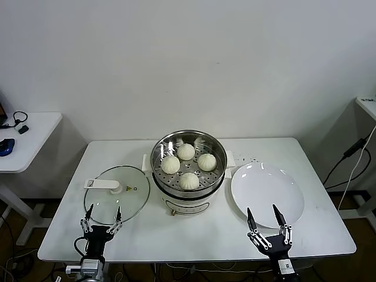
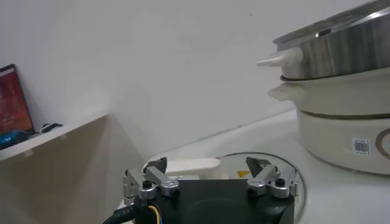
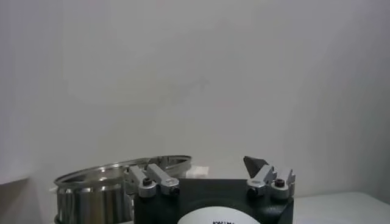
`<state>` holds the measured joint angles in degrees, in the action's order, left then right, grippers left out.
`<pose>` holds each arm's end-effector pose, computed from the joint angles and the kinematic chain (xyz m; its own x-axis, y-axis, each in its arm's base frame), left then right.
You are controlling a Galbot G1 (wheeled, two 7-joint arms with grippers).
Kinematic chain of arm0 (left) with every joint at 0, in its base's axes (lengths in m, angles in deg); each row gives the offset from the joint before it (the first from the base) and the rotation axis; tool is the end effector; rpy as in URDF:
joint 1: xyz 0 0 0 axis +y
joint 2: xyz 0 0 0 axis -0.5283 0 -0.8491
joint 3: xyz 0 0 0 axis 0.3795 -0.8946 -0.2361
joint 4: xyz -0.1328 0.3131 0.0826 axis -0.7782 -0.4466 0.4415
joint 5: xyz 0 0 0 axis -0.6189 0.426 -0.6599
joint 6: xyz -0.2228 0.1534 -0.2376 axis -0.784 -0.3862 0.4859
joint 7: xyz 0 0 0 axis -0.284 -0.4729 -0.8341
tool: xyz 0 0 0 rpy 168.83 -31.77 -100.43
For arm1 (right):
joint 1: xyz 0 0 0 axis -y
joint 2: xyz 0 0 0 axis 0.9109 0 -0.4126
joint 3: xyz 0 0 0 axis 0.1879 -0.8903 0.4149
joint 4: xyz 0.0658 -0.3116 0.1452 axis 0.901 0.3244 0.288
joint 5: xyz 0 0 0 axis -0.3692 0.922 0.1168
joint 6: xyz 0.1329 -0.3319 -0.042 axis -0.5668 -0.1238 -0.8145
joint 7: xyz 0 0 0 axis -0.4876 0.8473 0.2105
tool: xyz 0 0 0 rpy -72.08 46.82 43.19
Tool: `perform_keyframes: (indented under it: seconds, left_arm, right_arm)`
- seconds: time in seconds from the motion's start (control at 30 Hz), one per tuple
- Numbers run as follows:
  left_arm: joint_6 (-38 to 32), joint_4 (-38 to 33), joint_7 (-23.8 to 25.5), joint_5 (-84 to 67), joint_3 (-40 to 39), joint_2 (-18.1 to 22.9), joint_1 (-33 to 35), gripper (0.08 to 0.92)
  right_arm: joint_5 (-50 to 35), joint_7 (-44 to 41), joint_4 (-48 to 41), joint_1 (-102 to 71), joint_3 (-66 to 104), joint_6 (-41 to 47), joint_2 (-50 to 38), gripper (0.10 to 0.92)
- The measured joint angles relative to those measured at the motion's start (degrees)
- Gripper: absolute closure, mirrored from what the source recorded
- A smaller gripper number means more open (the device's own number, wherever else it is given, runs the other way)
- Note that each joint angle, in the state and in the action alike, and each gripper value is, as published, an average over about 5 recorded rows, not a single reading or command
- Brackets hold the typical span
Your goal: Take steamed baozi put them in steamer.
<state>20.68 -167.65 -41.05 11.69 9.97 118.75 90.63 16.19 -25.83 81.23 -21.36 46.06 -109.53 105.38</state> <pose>0.1474 0.0626 -0.4013 -0.9853 -0.0986 0.1398 -0.0471 0.9420 0.3322 0.0878 -0.0498 -0.3739 -0.9768 -0.1517 -0.1513 -0.1766 0.9698 0.1684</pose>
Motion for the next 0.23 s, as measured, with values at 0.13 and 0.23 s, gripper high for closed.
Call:
perform_keyframes:
  seconds: [0.13, 0.23]
  left_arm:
    - [0.0, 0.0, 0.0, 0.0, 0.0, 0.0, 0.0, 0.177]
    - [0.0, 0.0, 0.0, 0.0, 0.0, 0.0, 0.0, 0.177]
  right_arm:
    - [0.0, -0.3, -0.1, -0.4, -0.1, -0.4, 0.3, 0.203]
    - [0.1, -0.4, -0.1, -0.7, -0.1, -0.6, 0.4, 0.203]
